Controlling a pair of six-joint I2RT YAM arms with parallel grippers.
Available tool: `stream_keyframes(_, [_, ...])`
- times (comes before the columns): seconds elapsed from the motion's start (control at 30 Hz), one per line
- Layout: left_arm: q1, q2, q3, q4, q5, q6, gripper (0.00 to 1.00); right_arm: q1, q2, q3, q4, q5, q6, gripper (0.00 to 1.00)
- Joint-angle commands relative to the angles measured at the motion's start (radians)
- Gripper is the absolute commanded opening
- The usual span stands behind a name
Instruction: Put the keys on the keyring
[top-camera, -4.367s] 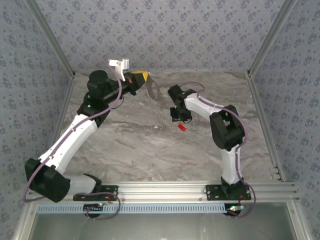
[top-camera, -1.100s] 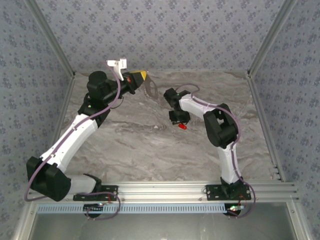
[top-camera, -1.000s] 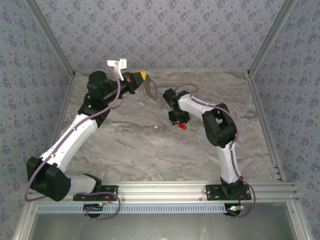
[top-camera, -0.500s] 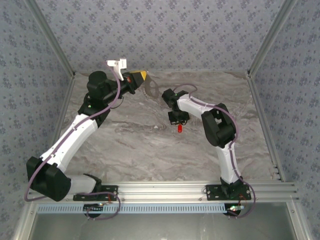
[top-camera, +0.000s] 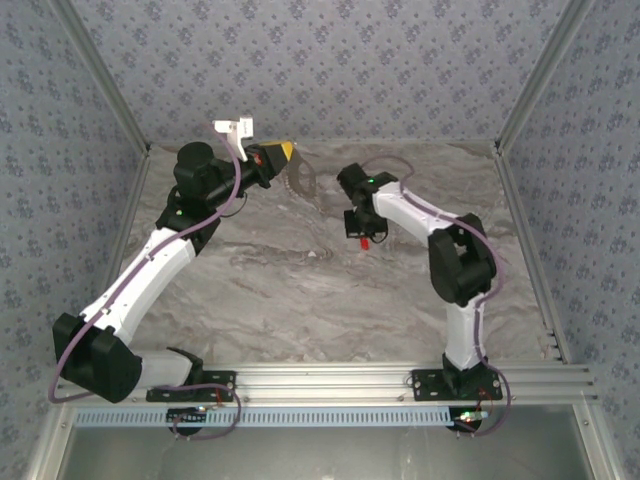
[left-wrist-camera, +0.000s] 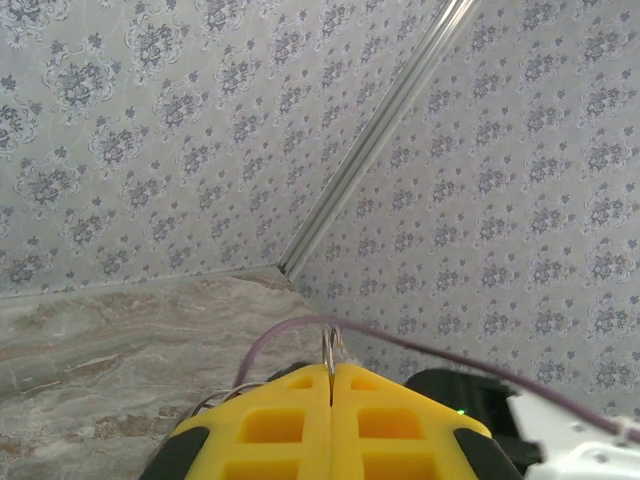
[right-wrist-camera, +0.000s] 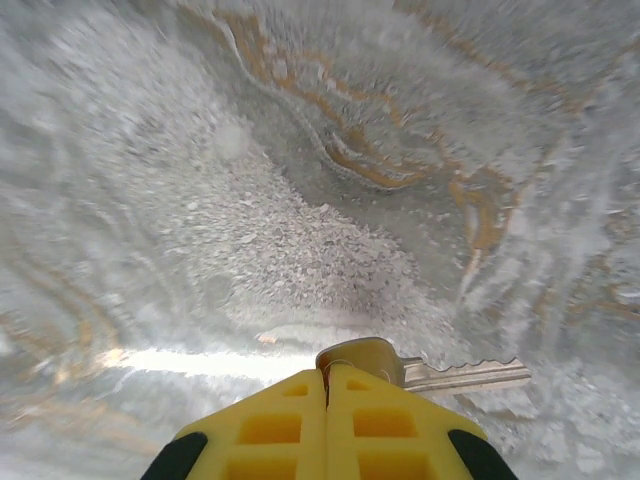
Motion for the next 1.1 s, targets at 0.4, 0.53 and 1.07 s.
stream_keyframes(0.4, [0.006, 0.007, 0.031, 0.058, 0.037, 0.009, 0.0, -0.258, -0.449, -0.438, 0.754, -0.819, 0.167, 0.0])
stream_keyframes(0.53, [0.005, 0.016, 0.039, 0.054, 0.041, 0.008, 0.0, -0.246, -0.44, -0.446, 0.64, -0.744, 0.087, 0.0])
stream_keyframes(1.07, [0.005, 0.01, 0.017, 0.063, 0.04, -0.001, 0.0, 0.006, -0.196, -0.4, 0.139, -0.331, -0.161, 0.0])
